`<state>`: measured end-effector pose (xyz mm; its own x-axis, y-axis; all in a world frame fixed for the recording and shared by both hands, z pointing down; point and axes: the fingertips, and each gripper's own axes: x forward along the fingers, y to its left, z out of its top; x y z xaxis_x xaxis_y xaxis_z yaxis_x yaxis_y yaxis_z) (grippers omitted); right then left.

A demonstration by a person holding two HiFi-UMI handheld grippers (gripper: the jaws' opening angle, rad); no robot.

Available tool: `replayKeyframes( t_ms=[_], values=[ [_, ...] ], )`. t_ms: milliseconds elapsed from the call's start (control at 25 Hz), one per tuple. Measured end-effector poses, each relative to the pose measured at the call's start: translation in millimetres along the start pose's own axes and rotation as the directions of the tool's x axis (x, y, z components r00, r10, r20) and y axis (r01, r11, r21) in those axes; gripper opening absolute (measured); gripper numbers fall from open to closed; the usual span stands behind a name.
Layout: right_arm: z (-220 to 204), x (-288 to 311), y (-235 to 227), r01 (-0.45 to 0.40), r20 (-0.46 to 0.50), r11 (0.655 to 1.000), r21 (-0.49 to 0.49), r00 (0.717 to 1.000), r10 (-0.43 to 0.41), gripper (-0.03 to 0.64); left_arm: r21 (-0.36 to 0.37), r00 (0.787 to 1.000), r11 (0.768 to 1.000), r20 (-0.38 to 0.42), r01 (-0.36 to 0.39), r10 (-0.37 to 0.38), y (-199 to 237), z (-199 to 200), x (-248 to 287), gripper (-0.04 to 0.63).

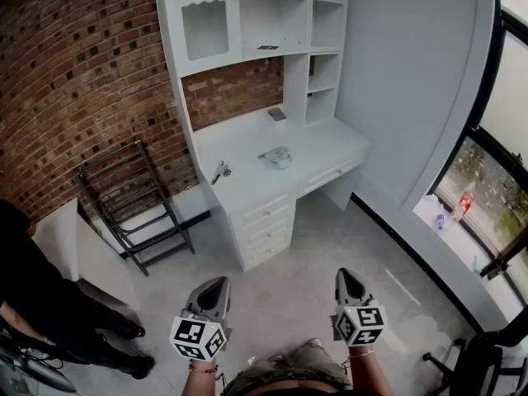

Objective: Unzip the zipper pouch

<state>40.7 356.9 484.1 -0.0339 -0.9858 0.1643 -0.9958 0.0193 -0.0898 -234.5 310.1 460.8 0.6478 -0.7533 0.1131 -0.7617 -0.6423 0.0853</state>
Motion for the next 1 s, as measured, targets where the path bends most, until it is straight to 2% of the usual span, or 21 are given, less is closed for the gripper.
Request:
replayKeyframes(
  t_ms=[480,640,920,1000],
  values=[
    [-3,7,-3,0.006,-0.014,1.000,-0.020,1.000,-0.006,0.000,-0.006,1.000,1.000,-0.012,0.020,-0.020,-2,-4,14,0.005],
    [-2,10,-4,-0.003,-0.001,1.000,-0.001,1.000,0.003,0.000,-0.008,1.000,1.000,0.007,0.011,-0.011,1,0,19,0.005],
    [-5,11,-12,0.016,-0.012,1.000,-0.009,1.000,-0.016,0.002,-0.005,0.998,0.998,0.015,0.055,-0.055,-8,2,31,0.008],
    [-5,13,-12,0.002,-0.022,1.000,-0.019,1.000,-0.002,0.024,-0.015,0.998,0.998,0.021,0.066,-0.065,-10,2,34,0.048]
  ],
)
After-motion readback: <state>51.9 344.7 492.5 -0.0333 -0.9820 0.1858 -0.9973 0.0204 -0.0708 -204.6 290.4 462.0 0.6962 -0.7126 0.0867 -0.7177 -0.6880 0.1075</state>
